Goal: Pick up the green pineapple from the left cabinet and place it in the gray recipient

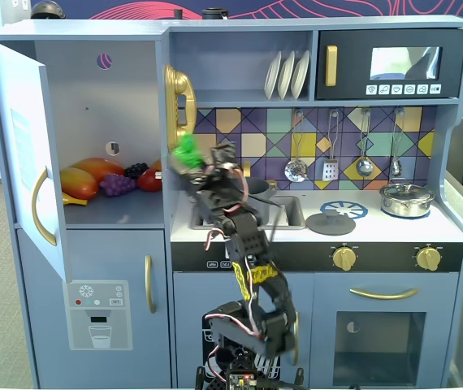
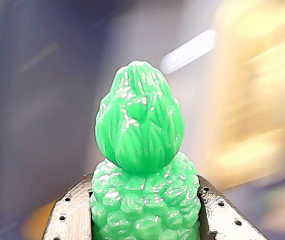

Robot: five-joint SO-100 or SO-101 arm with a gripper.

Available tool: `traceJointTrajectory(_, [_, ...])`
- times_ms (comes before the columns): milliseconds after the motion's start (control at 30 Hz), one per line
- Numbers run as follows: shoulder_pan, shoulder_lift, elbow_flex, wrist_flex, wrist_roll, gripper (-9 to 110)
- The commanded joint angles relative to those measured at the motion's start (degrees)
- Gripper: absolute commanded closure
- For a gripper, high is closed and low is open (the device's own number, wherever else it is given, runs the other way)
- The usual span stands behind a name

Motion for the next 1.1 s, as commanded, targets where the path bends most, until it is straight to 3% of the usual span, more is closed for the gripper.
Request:
traceJointTrajectory(0, [13.3, 0.2, -0.2, -1.0, -0.4, 102])
traceJointTrajectory(300, [28.3, -11.3, 1.0, -9.9, 0.4, 102])
traceJointTrajectory(467, [30.8, -22.3, -1.2, -15.6, 0.6, 102])
traceJointTrajectory(900, [34.4, -47.0, -17.2, -15.5, 3.4, 100])
traceJointTrajectory(1000, [35.0, -49.3, -19.6, -14.3, 5.1, 93])
traceJointTrajectory(1067, [35.2, -49.6, -19.6, -14.9, 8.4, 79])
